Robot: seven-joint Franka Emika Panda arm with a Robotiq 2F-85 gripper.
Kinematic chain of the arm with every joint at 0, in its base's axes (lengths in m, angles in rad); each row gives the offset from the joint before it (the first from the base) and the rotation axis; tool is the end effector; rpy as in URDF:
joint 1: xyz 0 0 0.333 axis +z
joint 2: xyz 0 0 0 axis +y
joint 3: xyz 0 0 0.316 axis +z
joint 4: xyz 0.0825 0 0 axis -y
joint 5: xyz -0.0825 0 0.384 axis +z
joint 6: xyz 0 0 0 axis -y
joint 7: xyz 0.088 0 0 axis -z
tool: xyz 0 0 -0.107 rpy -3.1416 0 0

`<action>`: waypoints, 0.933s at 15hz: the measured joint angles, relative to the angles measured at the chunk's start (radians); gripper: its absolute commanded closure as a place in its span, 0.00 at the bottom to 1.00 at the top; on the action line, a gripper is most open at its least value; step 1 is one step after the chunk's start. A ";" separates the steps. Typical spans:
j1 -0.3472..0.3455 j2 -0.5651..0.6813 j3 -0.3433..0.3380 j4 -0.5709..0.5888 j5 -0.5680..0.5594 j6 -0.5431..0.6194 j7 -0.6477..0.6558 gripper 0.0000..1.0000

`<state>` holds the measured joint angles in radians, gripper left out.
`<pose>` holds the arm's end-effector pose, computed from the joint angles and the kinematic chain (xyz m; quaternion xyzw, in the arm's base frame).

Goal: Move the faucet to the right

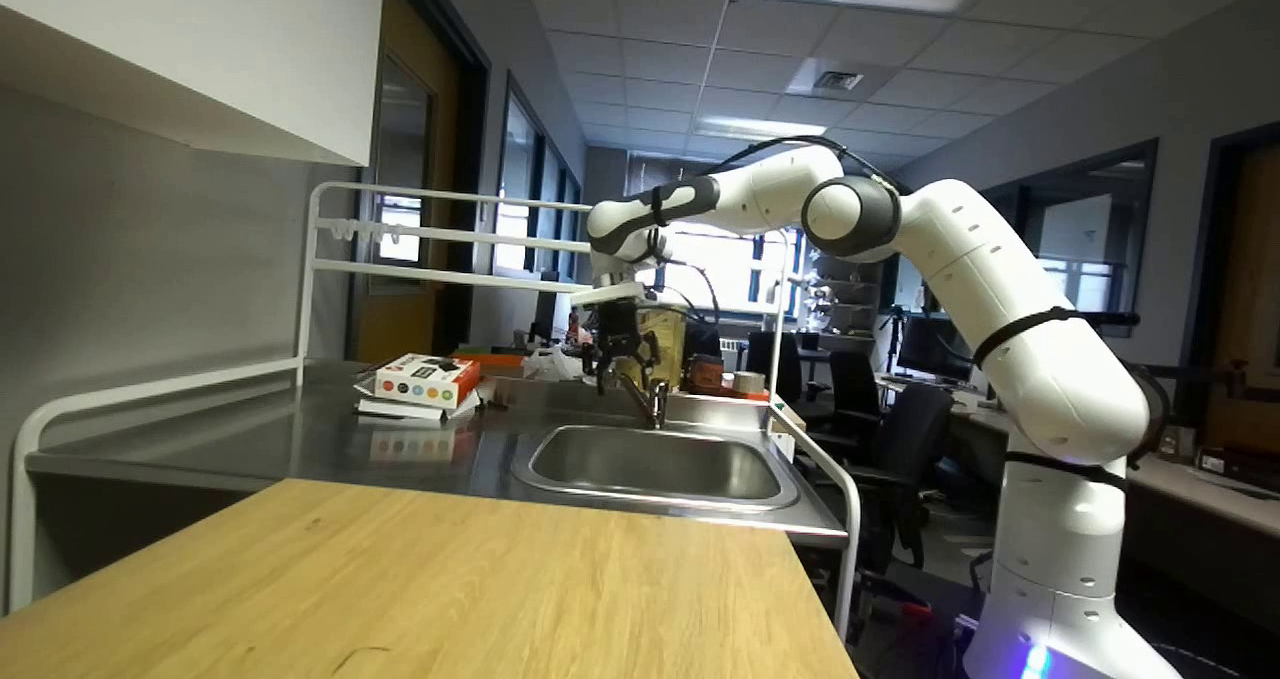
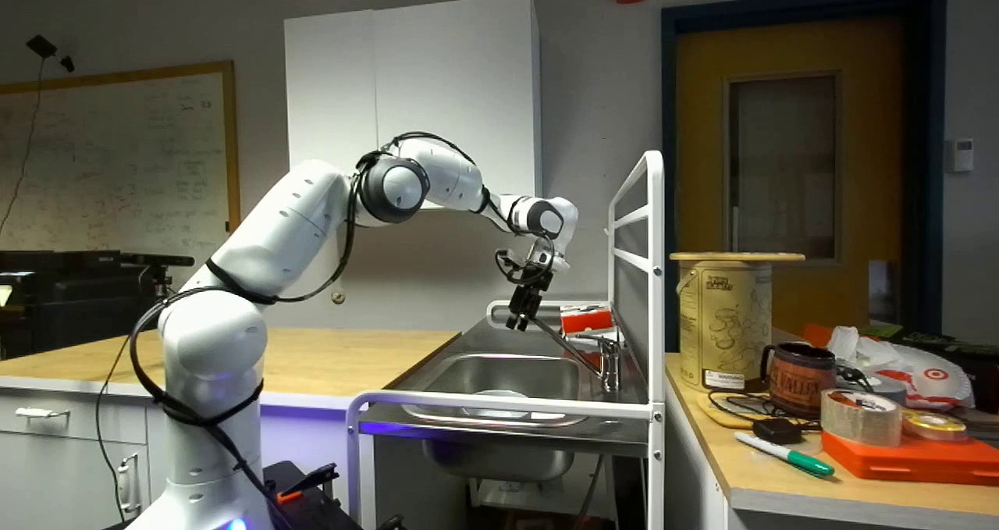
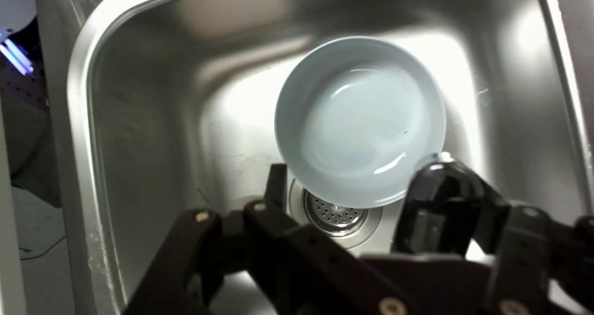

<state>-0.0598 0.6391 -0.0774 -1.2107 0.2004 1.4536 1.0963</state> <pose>0.6850 -0.0584 0.3804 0.7947 -0.5697 -0.2083 0.0230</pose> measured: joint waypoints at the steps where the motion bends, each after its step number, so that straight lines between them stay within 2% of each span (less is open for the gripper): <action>1: -0.003 0.018 -0.001 0.022 0.006 -0.022 0.009 0.50; 6: -0.009 0.072 -0.001 0.121 0.016 -0.096 0.048 0.88; 7: -0.010 0.078 -0.002 0.136 0.016 -0.105 0.054 0.92; 8: -0.011 0.083 -0.002 0.150 0.016 -0.112 0.058 0.93; 9: -0.013 0.088 -0.002 0.160 0.016 -0.117 0.060 0.90; 11: -0.016 0.100 -0.002 0.180 0.017 -0.129 0.060 0.97; 14: -0.019 0.117 -0.002 0.197 0.017 -0.139 0.059 0.93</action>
<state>-0.0791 0.7559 -0.0798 -1.0142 0.2170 1.3150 1.1552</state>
